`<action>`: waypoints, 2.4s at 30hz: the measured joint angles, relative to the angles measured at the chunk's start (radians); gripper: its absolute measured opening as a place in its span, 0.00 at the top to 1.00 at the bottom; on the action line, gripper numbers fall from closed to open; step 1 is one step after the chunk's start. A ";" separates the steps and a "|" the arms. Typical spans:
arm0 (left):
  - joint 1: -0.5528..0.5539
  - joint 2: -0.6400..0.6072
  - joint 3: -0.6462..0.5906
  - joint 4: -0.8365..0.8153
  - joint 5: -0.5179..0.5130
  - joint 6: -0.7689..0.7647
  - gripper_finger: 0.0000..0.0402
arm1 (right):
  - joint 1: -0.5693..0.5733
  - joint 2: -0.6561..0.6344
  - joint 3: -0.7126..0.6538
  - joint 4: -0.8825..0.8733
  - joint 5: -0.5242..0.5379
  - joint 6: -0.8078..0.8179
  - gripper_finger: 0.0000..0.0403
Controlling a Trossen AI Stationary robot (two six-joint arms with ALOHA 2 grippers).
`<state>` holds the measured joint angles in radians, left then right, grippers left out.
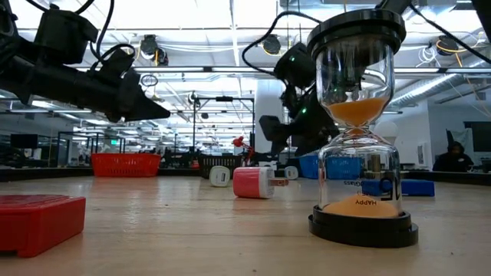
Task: Pick & Place Office items
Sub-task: Put the light blue charger adapter head into the black bin
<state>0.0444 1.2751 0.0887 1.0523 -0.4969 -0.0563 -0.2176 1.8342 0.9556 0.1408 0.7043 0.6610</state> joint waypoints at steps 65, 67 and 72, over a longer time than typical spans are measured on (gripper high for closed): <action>0.000 0.000 0.000 -0.002 0.000 0.000 0.88 | -0.023 -0.047 0.047 0.138 -0.117 -0.207 0.65; 0.000 0.000 0.000 -0.002 0.000 0.000 0.88 | -0.034 -0.034 0.108 0.097 -0.158 -0.228 0.65; 0.000 0.000 0.000 -0.002 0.000 0.000 0.88 | -0.044 0.079 0.313 -0.052 -0.184 -0.286 0.65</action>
<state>0.0444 1.2753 0.0891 1.0502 -0.4965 -0.0563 -0.2619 1.9132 1.2687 0.0892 0.5205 0.3750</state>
